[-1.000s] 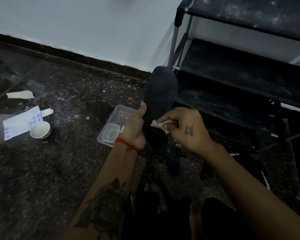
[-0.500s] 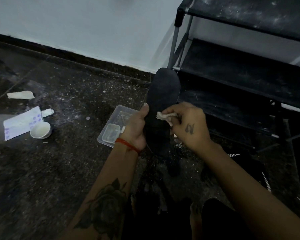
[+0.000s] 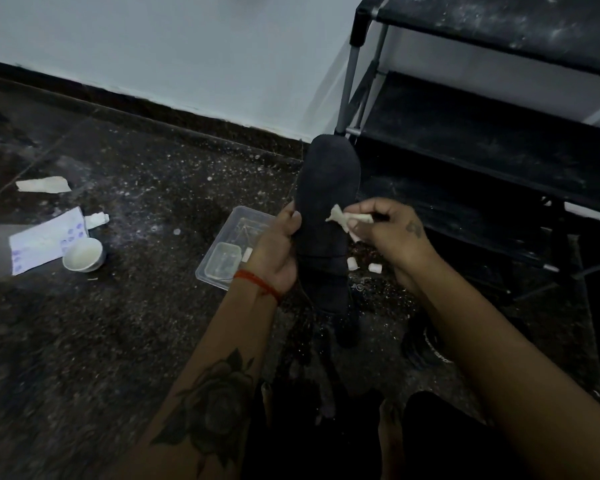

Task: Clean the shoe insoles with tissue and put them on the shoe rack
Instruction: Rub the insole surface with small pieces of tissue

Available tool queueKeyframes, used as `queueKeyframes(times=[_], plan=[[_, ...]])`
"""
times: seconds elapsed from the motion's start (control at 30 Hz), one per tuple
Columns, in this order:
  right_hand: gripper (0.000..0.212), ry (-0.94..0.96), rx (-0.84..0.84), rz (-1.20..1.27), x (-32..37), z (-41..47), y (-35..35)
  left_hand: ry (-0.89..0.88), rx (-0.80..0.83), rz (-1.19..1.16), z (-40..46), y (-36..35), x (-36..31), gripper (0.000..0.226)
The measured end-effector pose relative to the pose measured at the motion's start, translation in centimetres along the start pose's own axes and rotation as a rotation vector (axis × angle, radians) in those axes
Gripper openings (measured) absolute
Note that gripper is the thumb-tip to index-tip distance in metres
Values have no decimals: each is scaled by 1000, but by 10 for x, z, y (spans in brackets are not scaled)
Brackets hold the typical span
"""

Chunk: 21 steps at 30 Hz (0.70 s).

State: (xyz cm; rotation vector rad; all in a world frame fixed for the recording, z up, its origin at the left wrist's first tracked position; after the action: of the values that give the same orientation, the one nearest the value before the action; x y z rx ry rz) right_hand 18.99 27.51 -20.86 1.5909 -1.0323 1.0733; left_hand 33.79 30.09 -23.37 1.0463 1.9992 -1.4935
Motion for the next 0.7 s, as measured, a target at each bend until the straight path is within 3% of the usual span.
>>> queueKeyframes(times=[0.2,0.5,0.7], plan=[[11,-196,84,88,-41,11,-16,104,-227,105,9,23,30,34],[16,-377,171,-26,-146,48,-43,279,-502,458,45,99,116,14],[12,-472,216,-100,-238,63,-75,462,-662,651,68,175,192,28]])
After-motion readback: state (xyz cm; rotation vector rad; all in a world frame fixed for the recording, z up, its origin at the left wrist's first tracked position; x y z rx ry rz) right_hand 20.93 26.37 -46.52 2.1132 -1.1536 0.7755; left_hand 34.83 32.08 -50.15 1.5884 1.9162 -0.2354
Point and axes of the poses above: each hand's wrist, its own z-axis towards the middle knuckle, its own y-axis out of the back of the hand, x = y × z, the point moved 1 cm from there along z, towards the middle knuckle, and after that the axes turned 5 degrees about x, right-handed, at the moved point
